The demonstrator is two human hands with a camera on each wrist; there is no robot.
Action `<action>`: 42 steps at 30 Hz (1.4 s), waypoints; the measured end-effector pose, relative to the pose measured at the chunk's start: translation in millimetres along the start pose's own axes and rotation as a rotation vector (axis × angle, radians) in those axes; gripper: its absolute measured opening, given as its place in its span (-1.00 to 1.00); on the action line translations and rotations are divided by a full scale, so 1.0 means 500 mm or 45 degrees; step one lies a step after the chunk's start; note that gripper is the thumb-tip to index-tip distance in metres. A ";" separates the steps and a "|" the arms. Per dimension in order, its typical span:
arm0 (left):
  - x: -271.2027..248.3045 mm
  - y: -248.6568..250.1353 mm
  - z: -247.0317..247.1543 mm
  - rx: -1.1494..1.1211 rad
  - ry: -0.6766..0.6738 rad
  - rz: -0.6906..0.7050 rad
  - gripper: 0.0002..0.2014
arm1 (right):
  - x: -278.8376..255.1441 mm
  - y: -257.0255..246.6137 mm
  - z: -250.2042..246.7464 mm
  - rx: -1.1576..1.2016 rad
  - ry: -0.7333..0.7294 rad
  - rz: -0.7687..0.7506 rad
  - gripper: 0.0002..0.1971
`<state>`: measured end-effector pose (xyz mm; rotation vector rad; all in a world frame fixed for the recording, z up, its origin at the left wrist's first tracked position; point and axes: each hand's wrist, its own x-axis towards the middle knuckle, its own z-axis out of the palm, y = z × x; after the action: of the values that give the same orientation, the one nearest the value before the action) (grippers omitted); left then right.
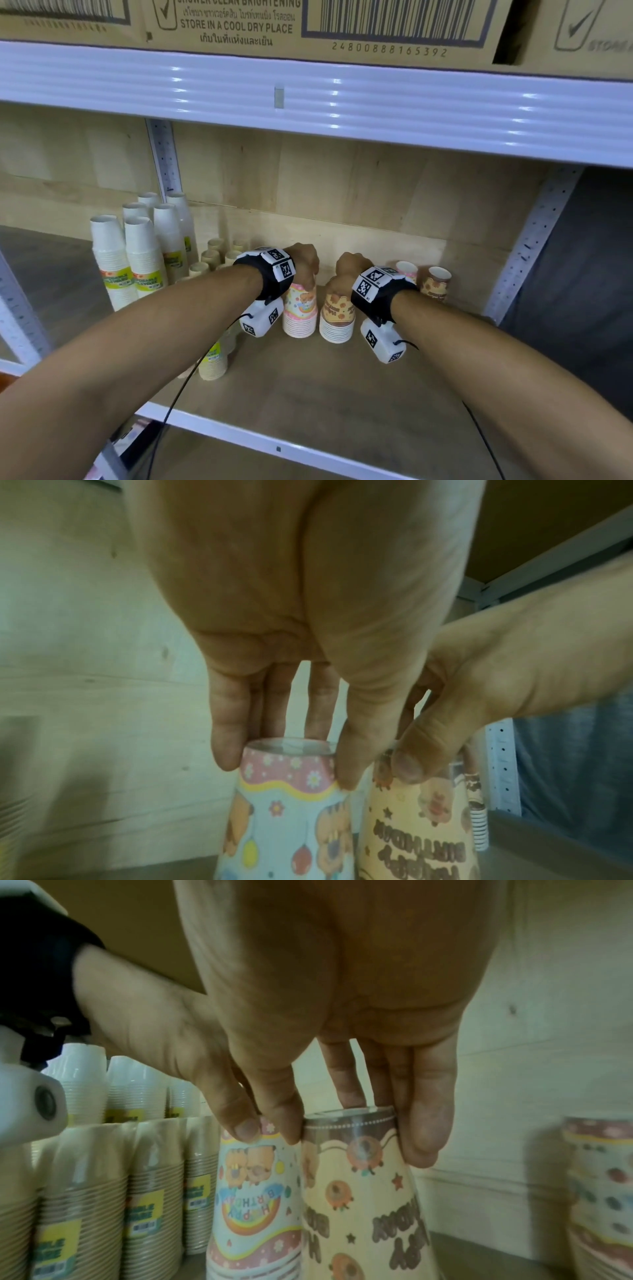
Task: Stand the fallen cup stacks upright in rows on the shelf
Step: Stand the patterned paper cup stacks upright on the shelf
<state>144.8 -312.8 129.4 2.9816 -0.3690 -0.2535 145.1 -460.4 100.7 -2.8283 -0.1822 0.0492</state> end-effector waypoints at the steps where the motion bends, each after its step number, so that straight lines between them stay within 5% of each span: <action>1: 0.009 0.013 -0.001 -0.002 -0.006 0.019 -0.69 | -0.002 0.013 -0.009 -0.002 -0.014 0.011 -0.70; 17: 0.077 0.229 0.001 -0.079 0.079 0.410 -0.50 | -0.046 0.261 -0.108 -0.195 -0.049 0.252 -0.70; 21: 0.097 0.275 0.019 -0.082 0.057 0.486 -0.51 | -0.079 0.290 -0.099 -0.210 0.481 0.266 -0.76; 25: 0.115 0.307 0.034 -0.081 0.012 0.518 -0.54 | -0.108 0.324 -0.139 -0.078 -0.042 0.231 -0.93; 30: 0.137 0.325 0.056 -0.058 -0.027 0.538 -0.54 | -0.105 0.342 -0.134 -0.032 -0.022 0.200 -0.65; 35: 0.152 0.331 0.072 -0.071 -0.034 0.560 -0.60 | -0.101 0.348 -0.134 -0.022 -0.023 0.171 -0.82; 42: 0.172 0.331 0.091 -0.060 -0.016 0.576 -0.61 | -0.093 0.360 -0.113 -0.018 -0.011 0.087 -0.76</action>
<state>180.4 -498.3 96.0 2.7505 -1.0001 -0.2260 123.7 -653.5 100.5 -2.8482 -0.0877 0.0757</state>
